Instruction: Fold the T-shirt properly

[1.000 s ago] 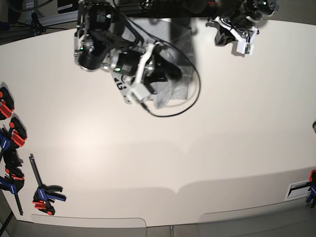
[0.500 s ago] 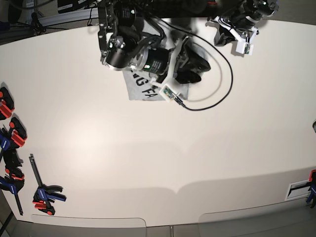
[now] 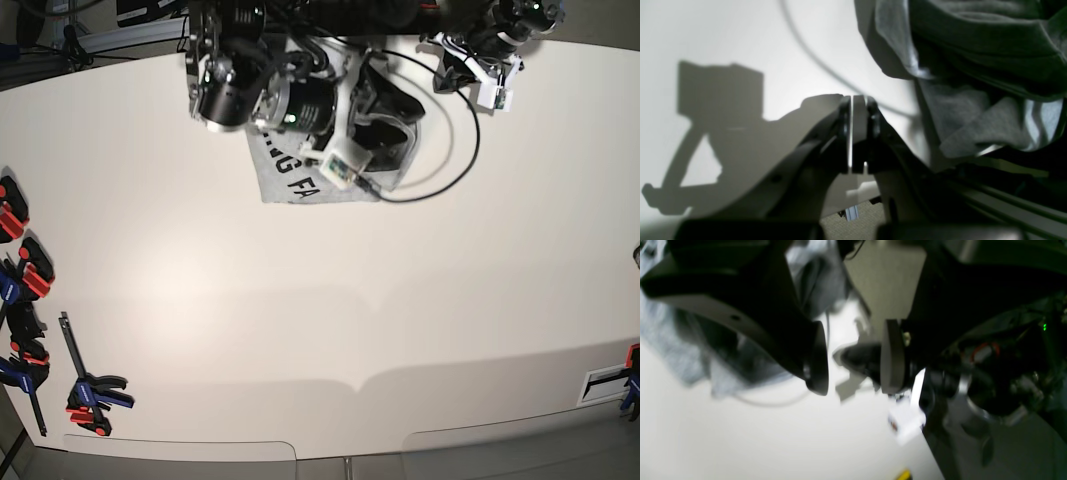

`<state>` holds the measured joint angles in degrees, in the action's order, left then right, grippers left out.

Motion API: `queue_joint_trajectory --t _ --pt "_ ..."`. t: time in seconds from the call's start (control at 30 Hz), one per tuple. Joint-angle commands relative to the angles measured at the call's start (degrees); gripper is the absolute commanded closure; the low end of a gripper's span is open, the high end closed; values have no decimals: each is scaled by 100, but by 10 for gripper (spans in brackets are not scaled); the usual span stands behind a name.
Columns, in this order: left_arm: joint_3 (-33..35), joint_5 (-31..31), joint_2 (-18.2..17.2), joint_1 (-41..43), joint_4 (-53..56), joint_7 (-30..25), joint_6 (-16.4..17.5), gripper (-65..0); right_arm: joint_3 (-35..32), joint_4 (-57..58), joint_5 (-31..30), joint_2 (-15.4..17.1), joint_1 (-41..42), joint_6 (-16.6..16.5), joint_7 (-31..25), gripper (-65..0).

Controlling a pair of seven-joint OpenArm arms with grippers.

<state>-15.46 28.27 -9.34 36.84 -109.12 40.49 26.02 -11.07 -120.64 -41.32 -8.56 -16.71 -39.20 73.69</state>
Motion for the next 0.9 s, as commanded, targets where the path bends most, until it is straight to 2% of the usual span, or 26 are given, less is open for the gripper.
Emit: queue_joint_trajectory --t 0.0,0.1,0.3,0.73,0.87 --pt "-20 72 -24 31 -94 -90 66 0 -15 -225 -52 -39 -140 -13 -103 -248" --pt "-20 72 -24 31 -94 -92 63 0 -15 -579 575 31 -597 11 -192 -248" --pt "-20 72 -26 31 -94 -92 66 0 -111 -619 2103 210 -1082 352 -1047 -248" --pt "-20 72 -24 31 -94 -94 66 0 -1379 -343 3901 254 -1108 1351 -1377 -248" --pt "-20 72 -26 31 -94 -92 66 0 -1561 -72 4415 254 -1108 1740 -1379 -248"
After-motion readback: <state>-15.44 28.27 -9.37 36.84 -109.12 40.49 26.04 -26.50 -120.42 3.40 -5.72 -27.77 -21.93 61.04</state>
